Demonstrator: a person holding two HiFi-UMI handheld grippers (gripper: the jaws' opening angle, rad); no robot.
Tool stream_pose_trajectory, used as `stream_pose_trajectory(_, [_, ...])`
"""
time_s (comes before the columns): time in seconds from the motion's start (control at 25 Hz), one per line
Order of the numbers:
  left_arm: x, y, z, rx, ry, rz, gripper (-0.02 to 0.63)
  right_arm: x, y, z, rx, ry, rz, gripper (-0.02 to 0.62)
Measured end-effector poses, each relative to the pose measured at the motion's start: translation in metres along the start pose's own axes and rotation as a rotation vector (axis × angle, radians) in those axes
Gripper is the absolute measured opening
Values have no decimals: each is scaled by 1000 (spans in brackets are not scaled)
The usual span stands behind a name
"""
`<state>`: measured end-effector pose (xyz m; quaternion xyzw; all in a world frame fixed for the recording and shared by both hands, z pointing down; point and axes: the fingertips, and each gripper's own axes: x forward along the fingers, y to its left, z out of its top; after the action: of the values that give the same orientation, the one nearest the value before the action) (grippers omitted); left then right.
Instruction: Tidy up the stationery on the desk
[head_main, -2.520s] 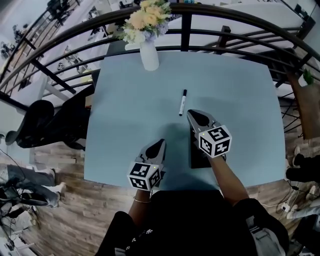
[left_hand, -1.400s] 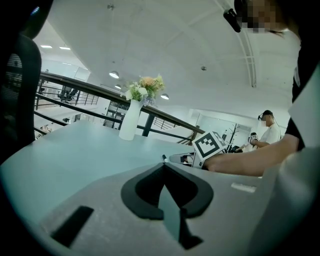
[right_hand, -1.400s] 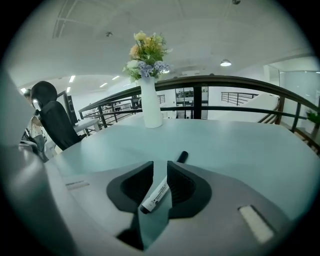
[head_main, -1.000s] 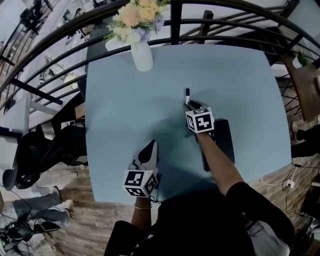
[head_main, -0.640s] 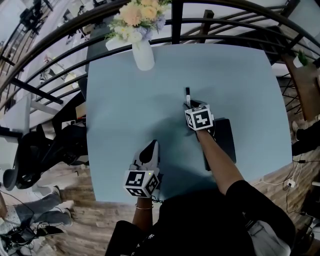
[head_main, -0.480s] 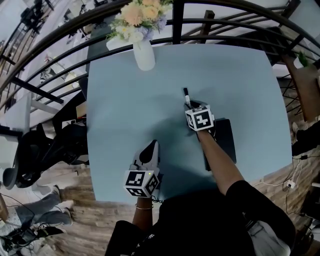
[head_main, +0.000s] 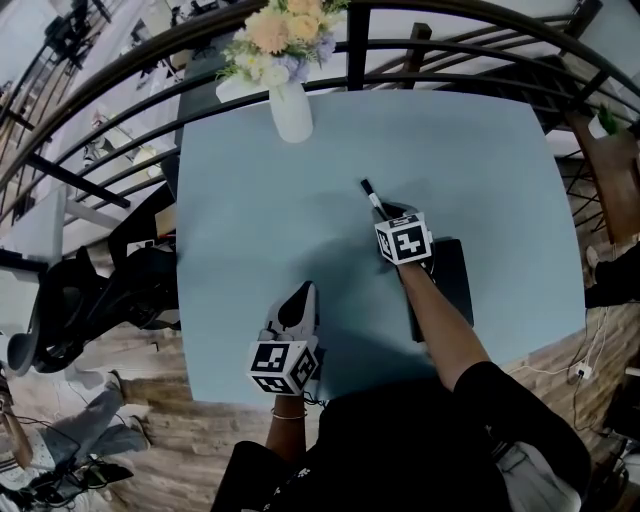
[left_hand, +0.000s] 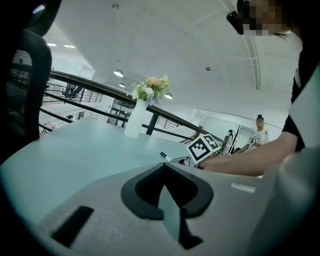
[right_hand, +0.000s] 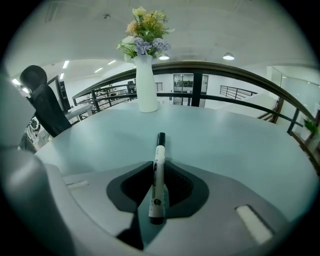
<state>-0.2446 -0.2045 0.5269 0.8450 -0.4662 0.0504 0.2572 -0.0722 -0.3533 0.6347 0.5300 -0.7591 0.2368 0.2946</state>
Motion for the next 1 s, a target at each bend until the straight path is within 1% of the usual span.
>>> stream_pose_trajectory(0.36, [-2, -4, 0, 7, -1, -4, -8, -19, -5, 4, 11, -55, -15, 84])
stream_pose_trajectory(0.72, [-8, -15, 2, 27, -7, -18, -8, -46, -13, 7, 27, -108, -28, 84])
stream_pose_trajectory(1.0, [-16, -29, 5, 47, -20, -10, -8, -72, -21, 11, 34, -152, -29, 84])
